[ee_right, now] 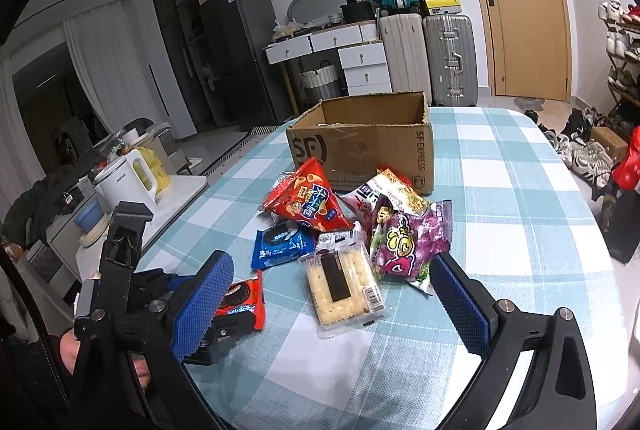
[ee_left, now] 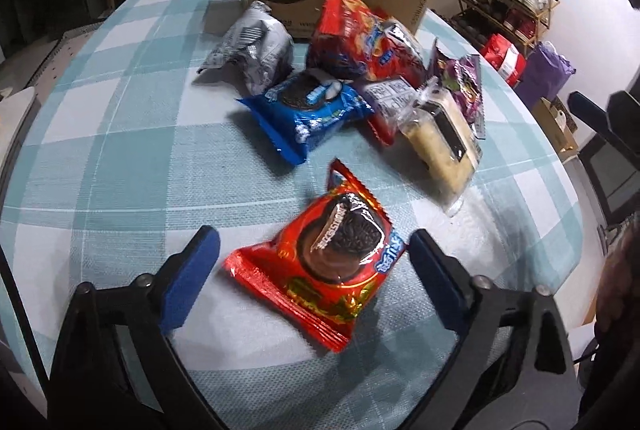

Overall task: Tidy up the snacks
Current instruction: 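Grasp the red cookie pack with the left tool, then grasp the clear cracker pack with the right tool while the left tool holds the cookie pack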

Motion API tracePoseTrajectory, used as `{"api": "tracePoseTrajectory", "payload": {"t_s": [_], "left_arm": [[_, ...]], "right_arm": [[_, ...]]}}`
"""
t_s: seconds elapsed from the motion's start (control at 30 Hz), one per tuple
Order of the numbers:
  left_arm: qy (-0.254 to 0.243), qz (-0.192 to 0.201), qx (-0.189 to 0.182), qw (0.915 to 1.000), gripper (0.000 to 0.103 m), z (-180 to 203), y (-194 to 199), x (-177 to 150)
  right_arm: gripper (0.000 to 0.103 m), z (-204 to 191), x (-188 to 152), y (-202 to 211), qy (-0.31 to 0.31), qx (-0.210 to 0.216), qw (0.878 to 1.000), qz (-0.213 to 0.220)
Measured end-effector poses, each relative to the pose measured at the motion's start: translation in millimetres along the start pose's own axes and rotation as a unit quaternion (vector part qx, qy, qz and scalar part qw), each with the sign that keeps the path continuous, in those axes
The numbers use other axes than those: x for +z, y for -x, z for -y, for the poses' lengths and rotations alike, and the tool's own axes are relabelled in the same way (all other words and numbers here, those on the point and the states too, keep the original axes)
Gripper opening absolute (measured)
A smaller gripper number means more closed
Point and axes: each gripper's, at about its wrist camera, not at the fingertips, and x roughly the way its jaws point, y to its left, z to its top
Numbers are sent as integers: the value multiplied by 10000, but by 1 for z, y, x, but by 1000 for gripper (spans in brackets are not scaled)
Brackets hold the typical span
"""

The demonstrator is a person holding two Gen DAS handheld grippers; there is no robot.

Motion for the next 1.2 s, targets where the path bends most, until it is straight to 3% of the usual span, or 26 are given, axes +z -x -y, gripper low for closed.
{"api": "tracePoseTrajectory", "payload": {"t_s": [0.07, 0.13, 0.53, 1.2], "left_arm": [[-185, 59, 10, 9998, 58, 6, 0, -1], [-227, 76, -42, 9997, 42, 7, 0, -1], [186, 173, -244, 9994, 41, -13, 8, 4], [302, 90, -325, 9990, 41, -24, 5, 11]], "right_arm": [[100, 2, -2, -2, -28, 0, 10000, -25], [100, 4, -4, -4, -54, 5, 10000, -54], [100, 13, -14, -21, -190, 40, 9994, -296], [100, 19, -28, -71, -207, 83, 9960, -864]]}}
